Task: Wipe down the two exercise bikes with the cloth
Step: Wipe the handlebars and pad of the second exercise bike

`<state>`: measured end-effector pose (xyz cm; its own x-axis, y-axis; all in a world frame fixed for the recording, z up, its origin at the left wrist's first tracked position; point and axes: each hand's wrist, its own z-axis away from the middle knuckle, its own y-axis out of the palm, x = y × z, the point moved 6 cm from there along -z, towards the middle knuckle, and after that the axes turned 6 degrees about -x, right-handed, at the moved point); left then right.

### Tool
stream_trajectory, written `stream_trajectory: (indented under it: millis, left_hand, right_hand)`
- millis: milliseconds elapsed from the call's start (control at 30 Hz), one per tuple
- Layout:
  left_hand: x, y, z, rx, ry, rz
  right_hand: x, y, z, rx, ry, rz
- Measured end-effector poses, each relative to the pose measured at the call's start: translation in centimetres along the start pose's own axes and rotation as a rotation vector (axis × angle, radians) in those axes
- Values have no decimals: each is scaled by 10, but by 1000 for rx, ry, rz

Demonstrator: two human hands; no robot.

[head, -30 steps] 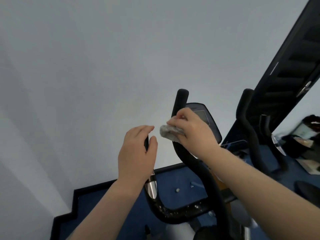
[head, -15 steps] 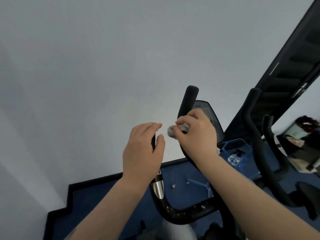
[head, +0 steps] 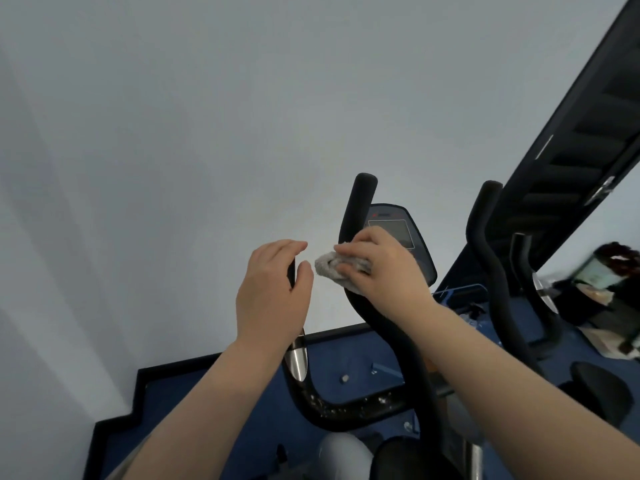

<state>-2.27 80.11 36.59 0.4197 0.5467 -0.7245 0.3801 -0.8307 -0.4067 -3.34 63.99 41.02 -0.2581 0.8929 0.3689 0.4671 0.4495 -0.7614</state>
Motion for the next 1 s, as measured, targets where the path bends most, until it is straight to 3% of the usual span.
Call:
stream_trajectory:
  millis: [267, 567, 733, 867, 1000]
  left_hand:
    - [0, 3, -1, -24, -28, -22]
    - [-2, 2, 0, -29, -33, -49]
    - [-3, 3, 1, -30, -36, -39]
    - [-4, 3, 2, -35, -46, -32]
    - [-7, 4, 8, 9, -57, -3]
  right_hand:
    - [-5, 4, 10, 76, -85, 89]
    - [-6, -2, 6, 69, -86, -29]
    - [-16, -16, 9, 332, -18, -87]
    - [-17, -20, 3, 196, 23, -144]
    - [-13, -8, 25, 232, -89, -34]
